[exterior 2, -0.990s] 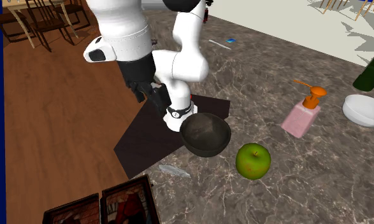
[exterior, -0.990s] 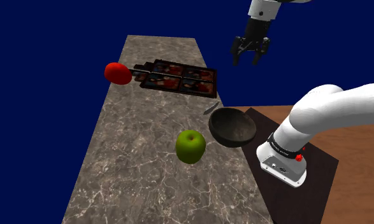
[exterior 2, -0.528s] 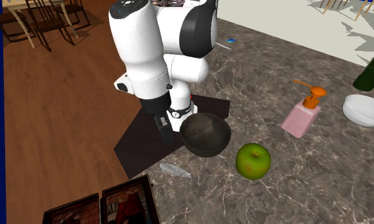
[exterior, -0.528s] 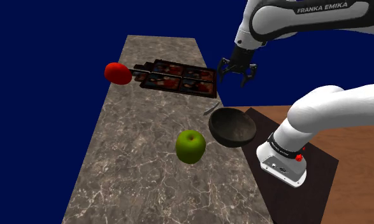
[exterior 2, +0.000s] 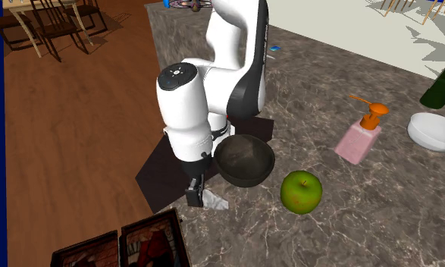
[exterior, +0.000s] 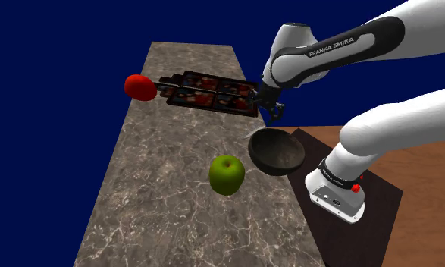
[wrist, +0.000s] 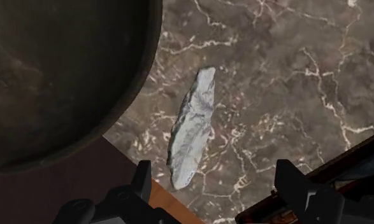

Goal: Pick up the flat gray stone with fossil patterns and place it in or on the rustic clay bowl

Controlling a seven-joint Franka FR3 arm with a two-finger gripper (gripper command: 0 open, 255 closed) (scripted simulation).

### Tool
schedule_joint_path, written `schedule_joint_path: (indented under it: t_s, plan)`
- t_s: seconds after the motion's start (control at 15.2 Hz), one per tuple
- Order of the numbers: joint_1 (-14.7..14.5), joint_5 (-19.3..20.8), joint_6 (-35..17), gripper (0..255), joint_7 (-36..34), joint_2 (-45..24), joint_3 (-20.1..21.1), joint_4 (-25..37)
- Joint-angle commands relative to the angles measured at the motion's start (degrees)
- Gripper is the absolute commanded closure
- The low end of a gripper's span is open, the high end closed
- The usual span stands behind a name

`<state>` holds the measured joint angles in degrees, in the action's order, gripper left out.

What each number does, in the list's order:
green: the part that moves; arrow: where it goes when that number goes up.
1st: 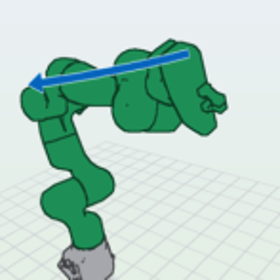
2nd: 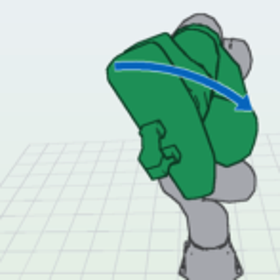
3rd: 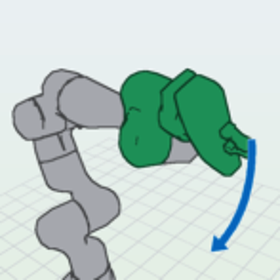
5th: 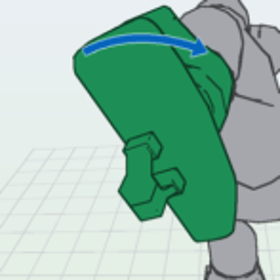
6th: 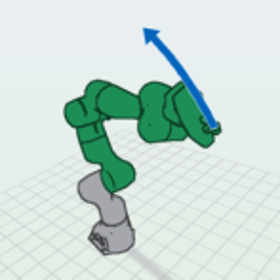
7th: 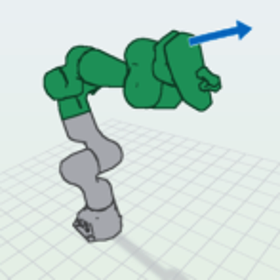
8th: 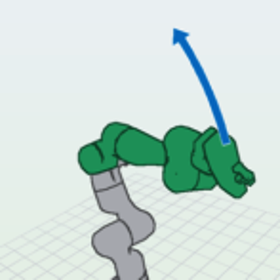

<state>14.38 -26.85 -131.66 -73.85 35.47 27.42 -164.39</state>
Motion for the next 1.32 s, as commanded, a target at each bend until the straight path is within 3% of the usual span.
schedule_joint_path:
  t_s: [0.0, 0.53, 0.99, 1.06, 1.25]
  plan:
    - [1.17, -1.94, -5.23, 0, -5.82, -3.53, 3.13, -0.62]
    - [1.62, -3.33, -14.78, 0, -5.51, -11.65, 5.77, -2.02]
    - [1.6, -3.33, -14.76, 0, -5.52, -11.63, 5.76, -2.02]
    - [1.6, -3.33, -14.76, 255, -5.52, -11.63, 5.76, -2.02]
    - [1.6, -3.33, -14.76, 255, -5.52, -11.63, 5.76, -2.02]
